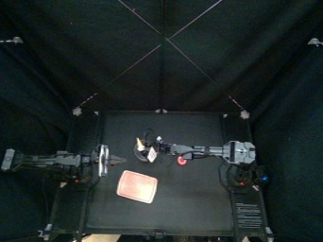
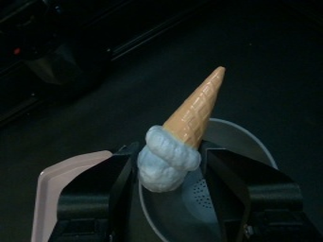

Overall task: Pick the ice cream then place it in the grey bowl
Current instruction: Drop ice cream in the grey bowl and return to neutral

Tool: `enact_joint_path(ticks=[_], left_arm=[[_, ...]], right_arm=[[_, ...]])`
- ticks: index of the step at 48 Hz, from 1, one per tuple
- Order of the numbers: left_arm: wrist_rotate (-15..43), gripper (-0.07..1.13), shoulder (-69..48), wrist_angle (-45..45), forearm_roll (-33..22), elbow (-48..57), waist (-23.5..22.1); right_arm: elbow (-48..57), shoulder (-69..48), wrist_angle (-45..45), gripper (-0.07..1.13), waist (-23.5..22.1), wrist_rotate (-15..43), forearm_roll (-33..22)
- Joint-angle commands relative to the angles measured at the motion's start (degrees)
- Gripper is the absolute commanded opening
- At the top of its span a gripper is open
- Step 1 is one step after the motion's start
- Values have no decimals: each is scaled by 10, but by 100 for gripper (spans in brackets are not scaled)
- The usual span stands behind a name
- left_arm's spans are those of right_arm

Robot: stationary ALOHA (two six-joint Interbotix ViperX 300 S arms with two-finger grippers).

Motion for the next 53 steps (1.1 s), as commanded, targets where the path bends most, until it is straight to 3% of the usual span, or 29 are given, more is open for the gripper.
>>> enact_joint_path(ticks=[1, 10, 25, 38, 53], left_arm=[[1, -3, -6, -3, 3, -4, 1], [1, -3, -15, -3, 2, -1, 2], [0, -3, -15, -2, 2, 0, 3], [1, -3, -15, 2, 2, 0, 4], [1, -3, -18, 11, 2, 2, 5]], right_arm=[[-12, -11, 15, 85, -3, 1, -2], [3, -31, 33, 101, 0, 2, -3], [43, -127, 22, 103, -8, -2, -42], [174, -316, 1, 103, 14, 4, -68], [389, -618, -25, 103, 66, 5, -62]])
